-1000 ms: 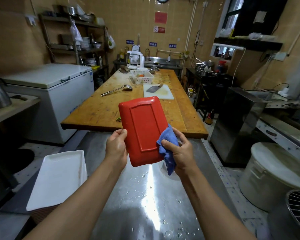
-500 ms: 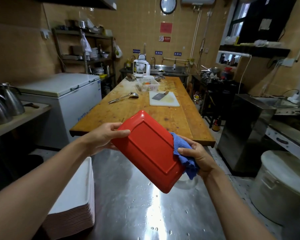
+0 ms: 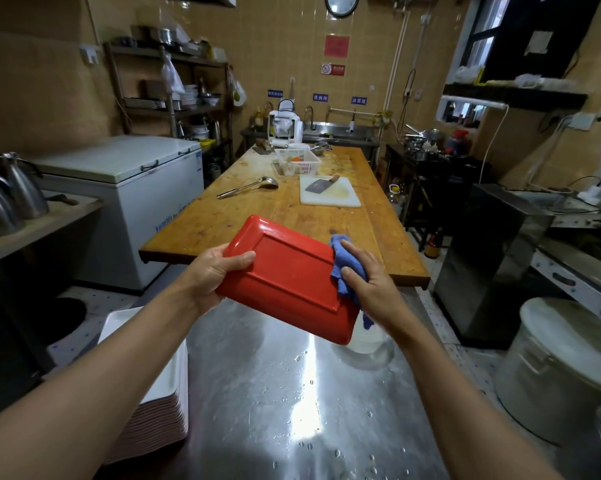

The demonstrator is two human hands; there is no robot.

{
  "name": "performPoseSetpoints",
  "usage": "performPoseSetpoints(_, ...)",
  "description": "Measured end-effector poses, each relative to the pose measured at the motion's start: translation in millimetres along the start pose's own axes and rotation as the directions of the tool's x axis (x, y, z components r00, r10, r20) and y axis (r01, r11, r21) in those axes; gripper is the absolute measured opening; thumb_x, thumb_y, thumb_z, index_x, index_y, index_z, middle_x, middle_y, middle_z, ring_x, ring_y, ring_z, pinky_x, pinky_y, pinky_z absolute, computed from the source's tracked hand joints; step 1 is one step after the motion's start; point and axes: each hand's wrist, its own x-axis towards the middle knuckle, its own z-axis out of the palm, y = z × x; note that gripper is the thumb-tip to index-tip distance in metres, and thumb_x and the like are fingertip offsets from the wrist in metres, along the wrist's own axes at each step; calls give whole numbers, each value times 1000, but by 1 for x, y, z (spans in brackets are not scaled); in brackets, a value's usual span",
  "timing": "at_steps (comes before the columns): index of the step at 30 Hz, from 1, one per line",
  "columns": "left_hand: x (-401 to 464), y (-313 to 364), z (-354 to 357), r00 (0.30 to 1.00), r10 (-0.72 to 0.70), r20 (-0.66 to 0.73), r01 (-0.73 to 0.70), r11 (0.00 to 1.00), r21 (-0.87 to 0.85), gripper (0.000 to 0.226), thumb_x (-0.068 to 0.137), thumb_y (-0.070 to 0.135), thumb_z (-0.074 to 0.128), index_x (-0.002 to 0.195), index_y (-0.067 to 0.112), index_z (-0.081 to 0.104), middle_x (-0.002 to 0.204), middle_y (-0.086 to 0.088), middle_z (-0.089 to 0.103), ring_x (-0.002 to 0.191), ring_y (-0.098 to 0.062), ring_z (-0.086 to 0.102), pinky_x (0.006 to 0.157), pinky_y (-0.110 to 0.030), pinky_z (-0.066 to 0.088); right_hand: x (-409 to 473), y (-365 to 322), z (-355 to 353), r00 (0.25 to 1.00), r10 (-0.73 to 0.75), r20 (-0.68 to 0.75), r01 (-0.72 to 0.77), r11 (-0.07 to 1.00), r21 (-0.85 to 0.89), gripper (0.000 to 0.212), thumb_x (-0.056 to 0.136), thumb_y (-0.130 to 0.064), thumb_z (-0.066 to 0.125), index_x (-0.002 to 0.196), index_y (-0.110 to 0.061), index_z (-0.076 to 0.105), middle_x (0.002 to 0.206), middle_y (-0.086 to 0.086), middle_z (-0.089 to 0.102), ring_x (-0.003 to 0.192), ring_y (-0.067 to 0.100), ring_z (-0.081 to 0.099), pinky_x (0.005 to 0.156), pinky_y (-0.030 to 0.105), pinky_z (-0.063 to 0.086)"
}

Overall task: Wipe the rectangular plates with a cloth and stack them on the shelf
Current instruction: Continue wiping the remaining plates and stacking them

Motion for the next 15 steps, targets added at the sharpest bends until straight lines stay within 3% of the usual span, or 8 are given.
performPoseSetpoints(3, 2, -4, 5, 997, -3, -71, -2, 998, -58, 51, 69, 12, 66, 118, 4, 58, 92, -12, 69, 72, -21, 68, 68, -33, 58, -10, 12, 12, 995, -96, -21, 91, 982, -162, 52, 98, -17, 46, 145, -27, 27, 152, -5, 20, 137, 6, 19, 112, 26, 18)
performPoseSetpoints(6, 7, -9, 11, 985, -12, -174, -15, 988, -151, 26, 82, 3, 61, 107, 8, 61, 77, -6, 71, 62, -17, 68, 58, -29, 58, -22, 24, 21, 982, -189, 2, 181, 939, -292, 52, 95, -31, 42, 139, -42, 16, 152, -16, 7, 137, -2, 2, 109, 16, 3)
performPoseSetpoints(9, 8, -10, 18, 970, -39, -239, -24, 966, -256, 16, 86, 1, 58, 97, 12, 62, 67, -3, 71, 56, -15, 68, 51, -28, 57, -29, 33, 31, 950, -313, -1, 281, 855, -436, 58, 89, -38, 41, 144, -35, 24, 155, -9, 11, 144, 15, 5, 113, 25, 6)
performPoseSetpoints(12, 4, -12, 31, 970, -37, -239, -35, 957, -288, 24, 85, 2, 59, 108, 10, 60, 80, -9, 69, 63, -19, 67, 54, -29, 58, -30, 33, 46, 902, -429, -48, 312, 723, -616, 62, 86, -37, 45, 145, -28, 28, 154, 1, 24, 142, 27, 15, 116, 39, 14)
performPoseSetpoints(15, -3, -16, 45, 971, 14, -238, -81, 957, -278, 29, 87, 3, 57, 115, 10, 56, 89, -12, 64, 71, -22, 64, 56, -29, 57, -32, 20, 67, 865, -500, -38, 344, 646, -681, 62, 85, -37, 47, 144, -26, 29, 151, 4, 30, 139, 28, 20, 114, 42, 11)
